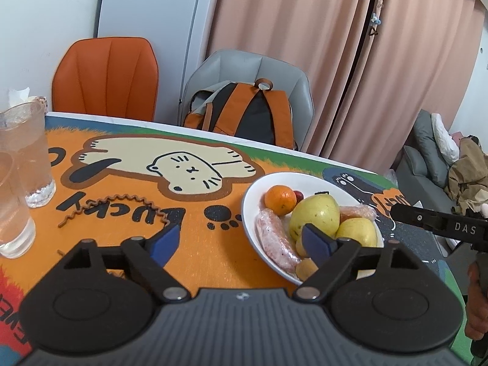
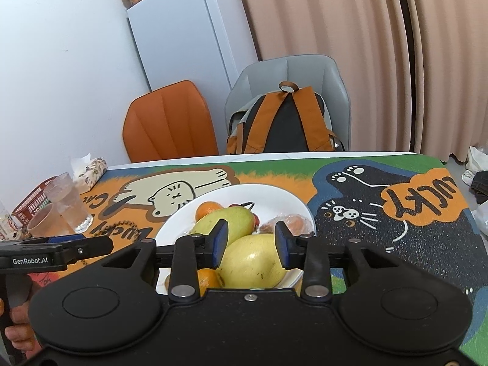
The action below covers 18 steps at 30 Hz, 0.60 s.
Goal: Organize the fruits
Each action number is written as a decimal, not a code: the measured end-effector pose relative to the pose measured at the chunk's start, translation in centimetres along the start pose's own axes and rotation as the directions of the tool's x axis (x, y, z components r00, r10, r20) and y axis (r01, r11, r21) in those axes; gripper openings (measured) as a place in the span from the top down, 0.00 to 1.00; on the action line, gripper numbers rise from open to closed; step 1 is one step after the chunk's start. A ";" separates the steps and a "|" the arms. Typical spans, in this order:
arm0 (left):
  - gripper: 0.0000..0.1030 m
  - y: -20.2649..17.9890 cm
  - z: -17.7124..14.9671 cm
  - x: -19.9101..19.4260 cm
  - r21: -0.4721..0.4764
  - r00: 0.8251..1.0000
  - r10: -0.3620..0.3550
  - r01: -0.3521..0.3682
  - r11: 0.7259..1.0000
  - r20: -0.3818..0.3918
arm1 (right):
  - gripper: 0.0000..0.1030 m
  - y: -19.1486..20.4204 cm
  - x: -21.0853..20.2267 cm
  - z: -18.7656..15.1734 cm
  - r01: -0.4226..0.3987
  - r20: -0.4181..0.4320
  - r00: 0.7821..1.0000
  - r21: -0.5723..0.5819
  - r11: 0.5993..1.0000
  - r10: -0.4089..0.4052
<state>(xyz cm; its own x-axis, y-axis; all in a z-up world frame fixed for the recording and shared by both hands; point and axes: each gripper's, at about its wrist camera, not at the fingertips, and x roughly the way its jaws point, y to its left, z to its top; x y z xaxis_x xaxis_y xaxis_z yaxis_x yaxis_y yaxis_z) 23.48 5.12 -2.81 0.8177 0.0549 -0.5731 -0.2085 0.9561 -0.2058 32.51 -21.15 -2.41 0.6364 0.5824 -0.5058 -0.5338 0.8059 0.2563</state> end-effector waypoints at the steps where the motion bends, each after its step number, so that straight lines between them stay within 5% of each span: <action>1: 0.15 0.0 -0.1 -0.2 -0.001 1.000 -0.001 0.001 1.000 0.000 | 0.62 0.1 -0.3 -0.1 -0.001 0.002 1.000 0.000 1.000 0.001; 18: 0.05 -0.1 -1.6 -4.7 -0.013 1.000 -0.012 0.012 1.000 0.016 | 0.26 2.4 -5.7 -2.0 -0.018 0.031 0.999 -0.005 1.000 0.018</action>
<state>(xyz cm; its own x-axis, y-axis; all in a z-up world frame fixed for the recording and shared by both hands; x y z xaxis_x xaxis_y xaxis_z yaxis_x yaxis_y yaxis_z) 18.82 4.27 -1.36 0.8284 0.0481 -0.5581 -0.2054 0.9530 -0.2227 26.54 -22.76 -0.57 0.6435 0.5997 -0.4756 -0.5480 0.7948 0.2607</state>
